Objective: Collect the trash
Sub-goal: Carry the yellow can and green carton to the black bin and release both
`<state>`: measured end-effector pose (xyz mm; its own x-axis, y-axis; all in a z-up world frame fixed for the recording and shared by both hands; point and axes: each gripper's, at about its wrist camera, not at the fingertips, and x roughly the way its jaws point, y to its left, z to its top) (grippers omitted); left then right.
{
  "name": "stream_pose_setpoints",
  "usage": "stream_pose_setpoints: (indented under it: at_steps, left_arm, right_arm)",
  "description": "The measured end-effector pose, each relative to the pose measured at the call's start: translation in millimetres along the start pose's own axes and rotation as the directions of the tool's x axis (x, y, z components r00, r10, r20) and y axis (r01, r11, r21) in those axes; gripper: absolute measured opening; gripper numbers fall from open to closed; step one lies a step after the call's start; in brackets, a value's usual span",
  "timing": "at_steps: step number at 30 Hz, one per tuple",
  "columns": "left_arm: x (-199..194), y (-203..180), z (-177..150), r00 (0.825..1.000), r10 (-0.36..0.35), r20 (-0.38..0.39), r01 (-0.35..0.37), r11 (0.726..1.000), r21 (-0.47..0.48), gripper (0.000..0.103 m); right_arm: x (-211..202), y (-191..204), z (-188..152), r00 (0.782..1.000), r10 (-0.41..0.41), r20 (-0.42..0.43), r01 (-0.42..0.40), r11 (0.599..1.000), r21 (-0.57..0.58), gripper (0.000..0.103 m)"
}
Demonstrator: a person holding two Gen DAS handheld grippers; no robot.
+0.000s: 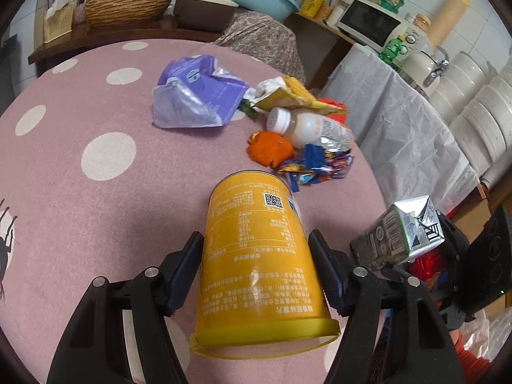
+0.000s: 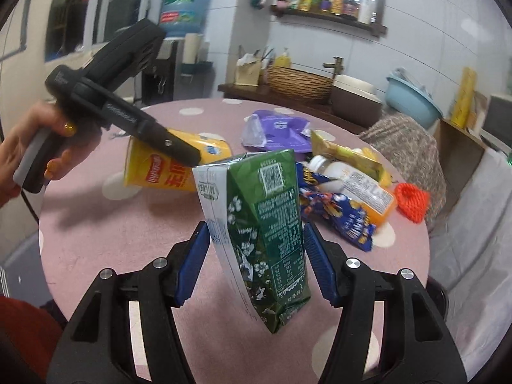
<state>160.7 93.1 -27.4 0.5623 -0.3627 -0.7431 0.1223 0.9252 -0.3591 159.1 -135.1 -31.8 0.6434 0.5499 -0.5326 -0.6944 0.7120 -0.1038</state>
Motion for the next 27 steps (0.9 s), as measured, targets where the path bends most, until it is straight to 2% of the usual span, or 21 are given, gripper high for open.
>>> stream_pose_setpoints:
  at_steps: [3,9,12,15,18,20,23,27]
  left_arm:
    - [-8.9,-17.9,4.4,0.999,-0.021,0.029,0.02,0.999,0.045,0.067]
    - [-8.8,-57.7,21.6,0.995,-0.08,0.063,0.072,0.99,0.123,0.067]
    - [-8.1,-84.0,31.5,0.989,-0.121,0.082,0.106,0.98,0.171,0.067]
    - [8.4,-116.9,47.7,0.986,-0.154,0.064,0.136,0.965,0.224,0.067]
    - [28.9,-149.8,61.7,0.981,-0.189,0.038,0.173,0.948,0.268,0.067]
    - [46.9,-176.6,73.6,0.977,-0.214,0.011,0.201,0.933,0.297,0.067]
    - [78.7,-212.7,90.3,0.975,-0.221,-0.022,0.216,0.92,0.326,0.067]
    - [126.2,-251.8,103.0,0.971,-0.227,-0.078,0.24,0.912,0.331,0.067]
  right_arm:
    - [-11.7,-13.6,-4.1,0.999,-0.028,0.023,0.027,0.997,0.066,0.06]
    - [-32.2,-43.4,-9.2,0.996,-0.048,0.075,0.031,0.976,0.214,0.06]
    - [-47.7,-65.7,-11.8,0.988,-0.122,0.09,0.095,0.96,0.262,0.06]
    - [-62.6,-95.6,-20.1,0.973,-0.218,0.08,0.186,0.936,0.299,0.06]
    - [-67.5,-137.7,-35.2,0.942,-0.335,0.021,0.309,0.891,0.334,0.06]
    - [-61.6,-173.0,-51.6,0.924,-0.38,-0.044,0.369,0.854,0.367,0.06]
    - [-33.5,-227.8,-85.7,0.912,-0.382,-0.152,0.408,0.801,0.438,0.06]
    - [19.5,-280.0,-137.3,0.913,-0.303,-0.273,0.407,0.728,0.552,0.06]
